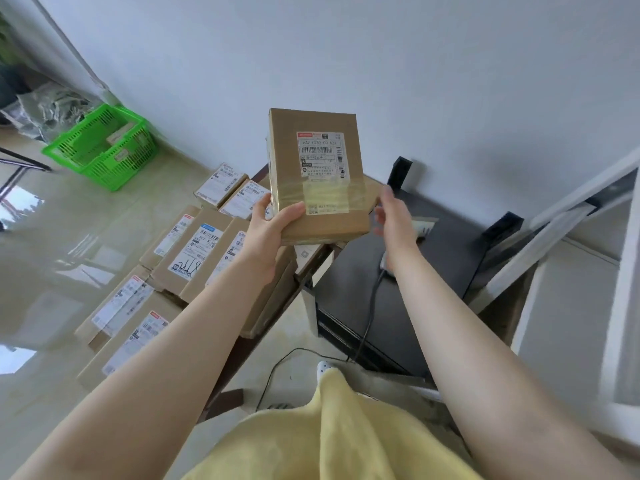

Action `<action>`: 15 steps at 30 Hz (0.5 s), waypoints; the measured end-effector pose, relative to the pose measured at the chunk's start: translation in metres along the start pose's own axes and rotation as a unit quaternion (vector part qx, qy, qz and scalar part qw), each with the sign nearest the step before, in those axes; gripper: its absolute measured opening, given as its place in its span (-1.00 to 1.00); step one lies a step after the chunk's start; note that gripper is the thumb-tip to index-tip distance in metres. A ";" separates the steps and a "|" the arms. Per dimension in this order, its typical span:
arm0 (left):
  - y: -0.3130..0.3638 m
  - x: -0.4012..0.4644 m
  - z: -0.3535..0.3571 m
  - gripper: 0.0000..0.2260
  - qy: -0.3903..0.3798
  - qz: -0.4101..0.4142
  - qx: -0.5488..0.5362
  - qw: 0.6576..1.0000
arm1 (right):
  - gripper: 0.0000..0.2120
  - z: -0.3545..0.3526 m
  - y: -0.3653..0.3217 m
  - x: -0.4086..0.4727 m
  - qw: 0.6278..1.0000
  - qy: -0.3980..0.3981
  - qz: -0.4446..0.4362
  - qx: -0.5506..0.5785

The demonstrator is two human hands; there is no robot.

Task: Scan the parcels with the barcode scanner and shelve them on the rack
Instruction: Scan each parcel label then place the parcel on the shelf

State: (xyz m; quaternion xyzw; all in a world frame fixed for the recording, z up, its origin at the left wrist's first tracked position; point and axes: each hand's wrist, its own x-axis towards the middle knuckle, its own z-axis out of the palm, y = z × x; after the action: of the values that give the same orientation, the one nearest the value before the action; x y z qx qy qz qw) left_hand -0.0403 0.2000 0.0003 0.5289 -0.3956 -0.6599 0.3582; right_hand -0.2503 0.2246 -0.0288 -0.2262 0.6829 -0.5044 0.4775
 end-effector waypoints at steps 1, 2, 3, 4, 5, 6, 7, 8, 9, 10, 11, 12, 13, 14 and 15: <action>-0.002 -0.007 0.000 -0.07 -0.006 0.004 -0.001 1.000 | -0.30 0.003 -0.003 -0.012 0.998 -0.060 0.010 0.004; -0.005 -0.015 -0.001 -0.10 -0.013 0.005 -0.003 1.000 | -0.20 0.004 -0.003 -0.024 0.994 -0.107 0.020 0.005; -0.010 -0.027 -0.003 -0.14 -0.022 0.010 -0.003 1.000 | -0.20 0.002 0.002 -0.041 0.990 -0.139 0.024 0.007; -0.014 -0.038 -0.005 -0.17 -0.028 0.016 -0.001 0.999 | -0.28 -0.001 0.007 -0.054 0.986 -0.162 0.032 0.011; -0.019 -0.048 -0.009 -0.16 -0.031 0.019 0.006 0.999 | -0.38 -0.005 0.014 -0.066 0.983 -0.178 0.040 0.018; -0.025 -0.063 -0.014 -0.13 -0.039 0.018 0.010 0.999 | -0.44 -0.009 0.023 -0.082 0.980 -0.190 0.045 0.023; -0.032 -0.080 -0.020 -0.11 -0.052 0.012 0.006 0.999 | -0.45 -0.013 0.033 -0.100 0.979 -0.199 0.047 0.025; -0.041 -0.096 -0.027 -0.13 -0.063 0.007 0.005 0.998 | -0.42 -0.017 0.044 -0.119 0.977 -0.207 0.049 0.024; -0.050 -0.114 -0.035 -0.18 -0.072 0.002 0.003 0.997 | -0.38 -0.020 0.056 -0.140 0.976 -0.210 0.054 0.018; -0.062 -0.132 -0.044 -0.23 -0.078 -0.005 0.004 0.997 | -0.35 -0.021 0.068 -0.163 0.976 -0.210 0.060 0.012; -0.074 -0.150 -0.051 -0.23 -0.085 -0.015 0.006 0.996 | -0.33 -0.024 0.081 -0.183 0.976 -0.204 0.069 0.006; -0.088 -0.168 -0.059 -0.20 -0.093 -0.024 0.013 0.995 | -0.32 -0.027 0.096 -0.204 0.977 -0.197 0.080 0.003; -0.102 -0.186 -0.064 -0.18 -0.101 -0.032 0.018 0.994 | -0.32 -0.030 0.110 -0.225 0.978 -0.189 0.090 0.002; -0.114 -0.203 -0.068 -0.19 -0.107 -0.041 0.017 0.993 | -0.32 -0.035 0.123 -0.244 0.978 -0.181 0.099 0.001; -0.126 -0.220 -0.070 -0.24 -0.113 -0.052 0.016 0.992 | -0.32 -0.040 0.134 -0.262 0.979 -0.174 0.108 -0.002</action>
State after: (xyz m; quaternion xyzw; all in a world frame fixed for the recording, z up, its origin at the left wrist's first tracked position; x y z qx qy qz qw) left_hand 0.0622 0.4400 -0.0313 0.4764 -0.4161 -0.7265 0.2684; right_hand -0.1468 0.5029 -0.0371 -0.2361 0.6107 -0.4016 0.6403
